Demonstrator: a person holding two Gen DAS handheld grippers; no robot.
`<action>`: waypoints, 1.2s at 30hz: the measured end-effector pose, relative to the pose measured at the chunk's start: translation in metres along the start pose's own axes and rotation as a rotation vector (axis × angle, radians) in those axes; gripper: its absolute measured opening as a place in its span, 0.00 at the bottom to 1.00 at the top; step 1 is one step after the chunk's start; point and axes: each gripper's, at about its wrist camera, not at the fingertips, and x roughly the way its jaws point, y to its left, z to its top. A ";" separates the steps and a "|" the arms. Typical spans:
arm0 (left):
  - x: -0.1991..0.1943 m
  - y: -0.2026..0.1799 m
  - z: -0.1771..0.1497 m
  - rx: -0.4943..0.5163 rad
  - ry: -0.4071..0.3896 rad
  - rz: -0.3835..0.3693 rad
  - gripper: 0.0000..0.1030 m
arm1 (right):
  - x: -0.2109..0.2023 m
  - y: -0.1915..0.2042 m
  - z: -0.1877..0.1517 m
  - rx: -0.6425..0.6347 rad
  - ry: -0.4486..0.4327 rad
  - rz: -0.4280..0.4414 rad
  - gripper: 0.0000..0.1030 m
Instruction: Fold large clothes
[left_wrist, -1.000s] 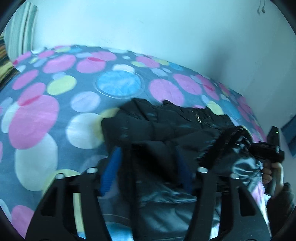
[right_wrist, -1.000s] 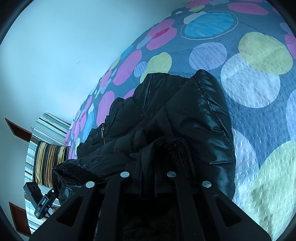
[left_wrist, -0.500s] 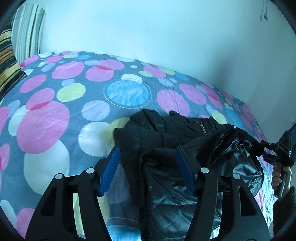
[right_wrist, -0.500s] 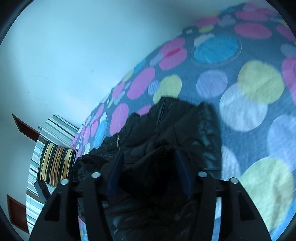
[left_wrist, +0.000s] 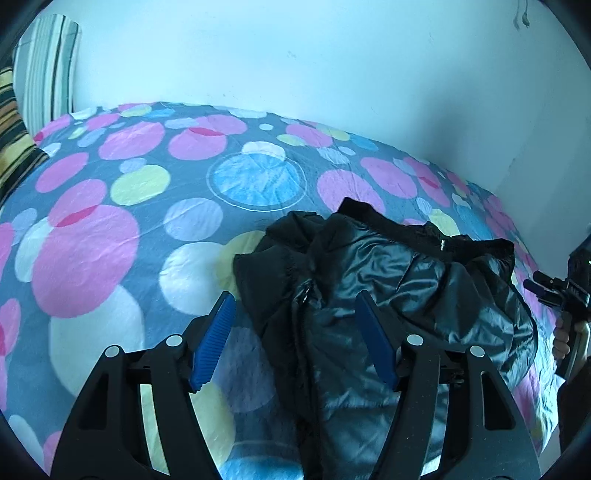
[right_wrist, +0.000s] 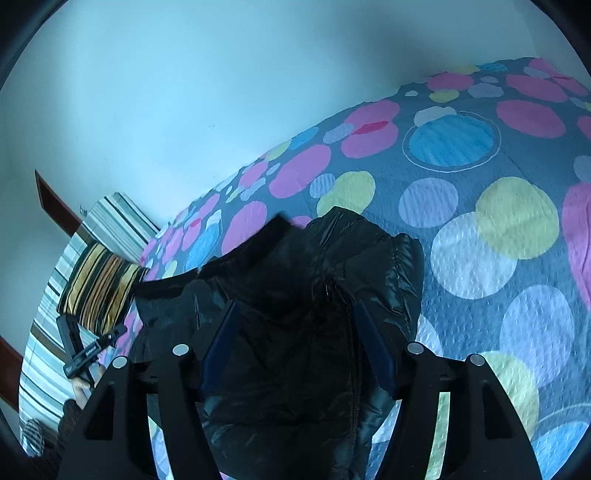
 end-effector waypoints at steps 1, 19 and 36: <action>0.005 -0.001 0.002 0.000 0.008 -0.005 0.65 | 0.003 0.000 0.002 -0.004 0.004 -0.003 0.63; 0.060 -0.031 0.024 0.117 0.119 -0.012 0.17 | 0.069 0.010 0.029 -0.108 0.111 -0.090 0.19; 0.120 -0.027 0.063 0.069 0.133 0.159 0.14 | 0.110 0.018 0.072 -0.103 0.073 -0.230 0.12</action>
